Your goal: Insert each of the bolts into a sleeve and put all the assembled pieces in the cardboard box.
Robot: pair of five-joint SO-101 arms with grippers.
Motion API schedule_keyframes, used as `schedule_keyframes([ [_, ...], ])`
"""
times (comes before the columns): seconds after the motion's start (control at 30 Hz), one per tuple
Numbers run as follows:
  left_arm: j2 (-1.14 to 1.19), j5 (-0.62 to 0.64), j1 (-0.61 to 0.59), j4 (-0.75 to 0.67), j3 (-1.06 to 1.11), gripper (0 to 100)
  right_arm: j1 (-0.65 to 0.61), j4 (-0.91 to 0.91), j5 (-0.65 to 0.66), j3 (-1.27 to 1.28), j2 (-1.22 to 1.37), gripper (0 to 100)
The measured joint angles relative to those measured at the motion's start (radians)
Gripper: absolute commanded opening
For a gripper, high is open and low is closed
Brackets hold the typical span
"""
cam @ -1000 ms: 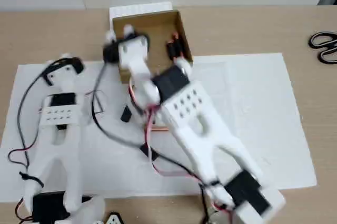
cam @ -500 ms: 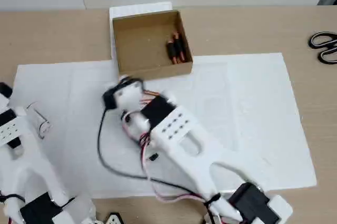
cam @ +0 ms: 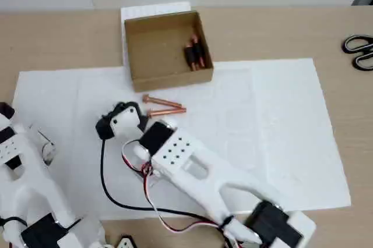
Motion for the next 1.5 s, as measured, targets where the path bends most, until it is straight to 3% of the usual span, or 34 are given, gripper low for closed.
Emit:
schedule_keyframes([
  [0.27,0.000,0.000,0.000,0.000,0.000,1,-0.002,-0.069,0.106,0.000,0.109,33.5],
  [0.8,0.000,0.000,0.000,0.000,0.000,1,0.038,-0.091,0.120,0.006,0.226,32.9],
  [1.07,0.000,0.000,0.000,0.000,0.000,1,0.041,-0.095,0.120,0.006,0.253,9.5],
  [1.5,0.000,0.000,0.000,0.031,0.000,1,0.052,-0.115,0.121,-0.002,0.292,3.4],
])
